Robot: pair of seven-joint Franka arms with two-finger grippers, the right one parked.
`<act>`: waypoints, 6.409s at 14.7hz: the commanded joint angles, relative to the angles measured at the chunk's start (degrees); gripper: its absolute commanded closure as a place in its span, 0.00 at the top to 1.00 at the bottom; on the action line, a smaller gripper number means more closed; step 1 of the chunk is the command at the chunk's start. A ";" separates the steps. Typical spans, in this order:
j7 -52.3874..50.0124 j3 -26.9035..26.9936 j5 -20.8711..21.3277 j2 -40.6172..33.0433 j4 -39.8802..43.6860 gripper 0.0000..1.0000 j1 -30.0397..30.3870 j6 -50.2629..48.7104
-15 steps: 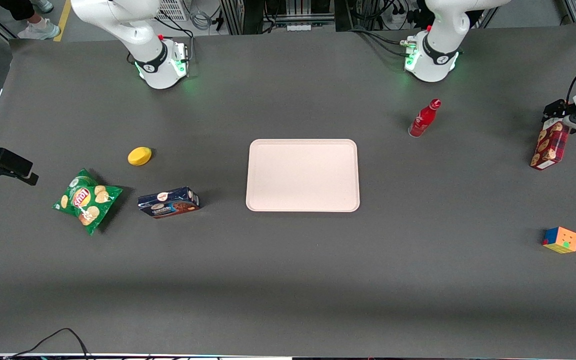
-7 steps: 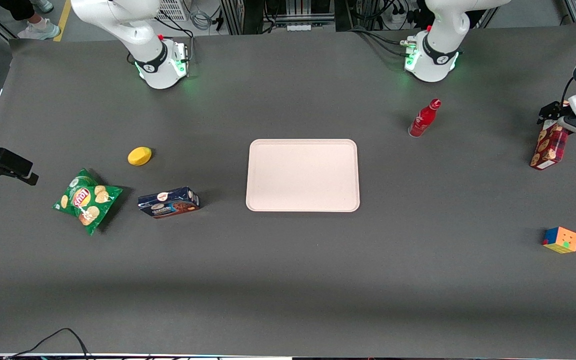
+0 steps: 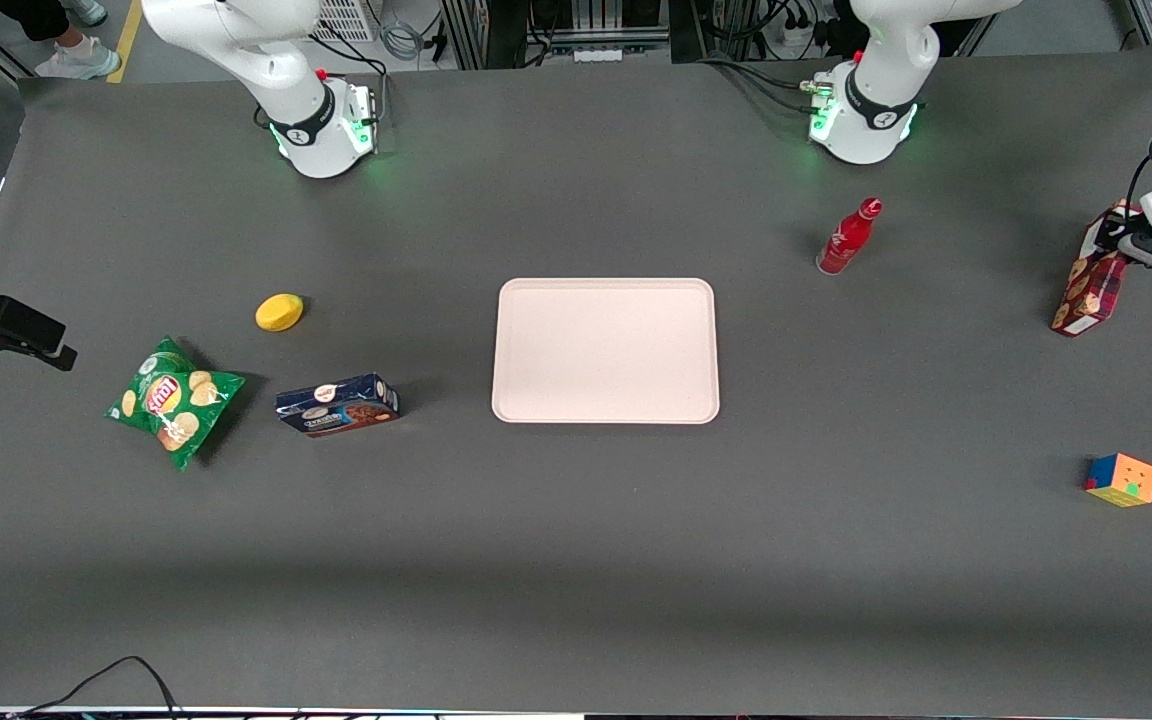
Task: Place red cookie box on tray
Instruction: 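Close the left gripper on the cookie box and lift it, then carry the held cookie box over to the pink tray, then lower the cookie box upright onto the tray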
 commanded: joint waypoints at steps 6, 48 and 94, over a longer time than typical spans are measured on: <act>0.92 -0.53 -1.73 -4.61 8.15 0.08 -1.30 -6.09; -108.21 -54.66 8.29 -4.62 54.85 0.11 -15.27 -61.94; -139.97 -67.42 28.85 11.73 21.79 1.00 -20.54 -8.93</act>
